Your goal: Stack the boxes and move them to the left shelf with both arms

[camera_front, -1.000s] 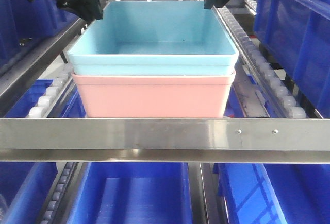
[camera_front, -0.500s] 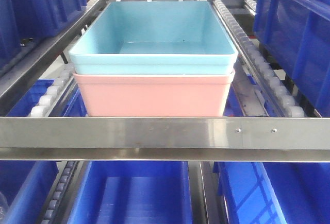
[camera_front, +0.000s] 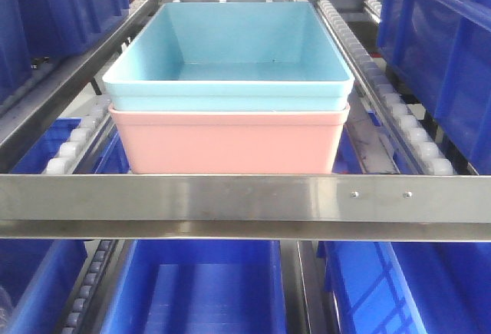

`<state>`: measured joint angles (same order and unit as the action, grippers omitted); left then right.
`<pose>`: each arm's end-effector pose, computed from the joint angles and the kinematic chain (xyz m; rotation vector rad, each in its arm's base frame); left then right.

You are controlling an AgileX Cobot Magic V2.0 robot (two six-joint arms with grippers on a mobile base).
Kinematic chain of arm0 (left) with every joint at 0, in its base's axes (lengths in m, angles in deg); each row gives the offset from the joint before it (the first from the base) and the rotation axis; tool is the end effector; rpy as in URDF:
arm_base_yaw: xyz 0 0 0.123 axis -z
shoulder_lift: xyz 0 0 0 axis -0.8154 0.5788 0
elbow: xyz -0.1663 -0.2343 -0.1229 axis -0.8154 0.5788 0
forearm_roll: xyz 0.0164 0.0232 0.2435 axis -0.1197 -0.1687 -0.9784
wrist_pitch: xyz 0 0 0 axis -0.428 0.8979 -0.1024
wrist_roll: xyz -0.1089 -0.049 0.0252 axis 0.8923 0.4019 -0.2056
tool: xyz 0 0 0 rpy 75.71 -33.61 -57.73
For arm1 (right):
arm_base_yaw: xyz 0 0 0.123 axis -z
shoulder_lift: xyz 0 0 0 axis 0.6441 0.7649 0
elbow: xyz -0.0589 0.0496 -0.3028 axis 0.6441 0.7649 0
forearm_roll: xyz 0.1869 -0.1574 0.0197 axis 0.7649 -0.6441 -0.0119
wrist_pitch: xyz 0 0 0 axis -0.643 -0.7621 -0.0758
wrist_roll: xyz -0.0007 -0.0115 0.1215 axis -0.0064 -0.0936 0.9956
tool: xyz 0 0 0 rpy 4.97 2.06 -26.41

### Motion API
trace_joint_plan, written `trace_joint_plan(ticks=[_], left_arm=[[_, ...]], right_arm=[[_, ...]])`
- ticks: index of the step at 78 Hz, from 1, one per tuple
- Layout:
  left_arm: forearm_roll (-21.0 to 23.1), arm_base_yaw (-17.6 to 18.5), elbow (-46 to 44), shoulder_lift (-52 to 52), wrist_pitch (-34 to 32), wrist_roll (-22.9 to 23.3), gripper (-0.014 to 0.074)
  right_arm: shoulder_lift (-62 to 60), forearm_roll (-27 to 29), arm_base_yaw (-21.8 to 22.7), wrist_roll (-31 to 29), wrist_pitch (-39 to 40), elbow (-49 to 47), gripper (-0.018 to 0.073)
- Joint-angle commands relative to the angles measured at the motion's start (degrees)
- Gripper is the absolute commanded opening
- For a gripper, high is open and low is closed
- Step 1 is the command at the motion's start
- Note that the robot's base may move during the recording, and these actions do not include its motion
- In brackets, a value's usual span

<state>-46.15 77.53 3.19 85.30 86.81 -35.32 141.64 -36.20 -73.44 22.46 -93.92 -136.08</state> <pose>0.2011 -0.0859 0.3585 0.2053 1.7316 -0.4272 0.2019 0.1241 0.3794 -0.4079 1.7469 0.4210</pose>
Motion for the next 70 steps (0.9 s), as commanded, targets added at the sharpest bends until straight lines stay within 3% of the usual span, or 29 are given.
trace_joint_plan(ticks=[1, 14, 36, 70], left_arm=[[-0.8, 0.0, 1.3, -5.3, -5.2, -0.1, 0.0], [-2.0, 0.0, 6.9, -16.0, -5.1, -0.1, 0.0], [-2.0, 0.0, 10.3, -29.6, 3.2, -0.1, 0.0], [-2.0, 0.0, 10.3, -30.4, 3.0, -0.1, -0.0001]], right_arm=[[-6.4, -1.3, 0.0, -0.6, 4.9, 2.4, 0.0049], [-19.0, -1.3, 0.1, -0.6, 2.6, 10.0, 0.0049], [-36.0, -1.3, 0.1, -0.6, -8.9, 13.8, 0.0049], [-38.8, -1.3, 0.1, -0.6, -10.4, 13.8, 0.0049]])
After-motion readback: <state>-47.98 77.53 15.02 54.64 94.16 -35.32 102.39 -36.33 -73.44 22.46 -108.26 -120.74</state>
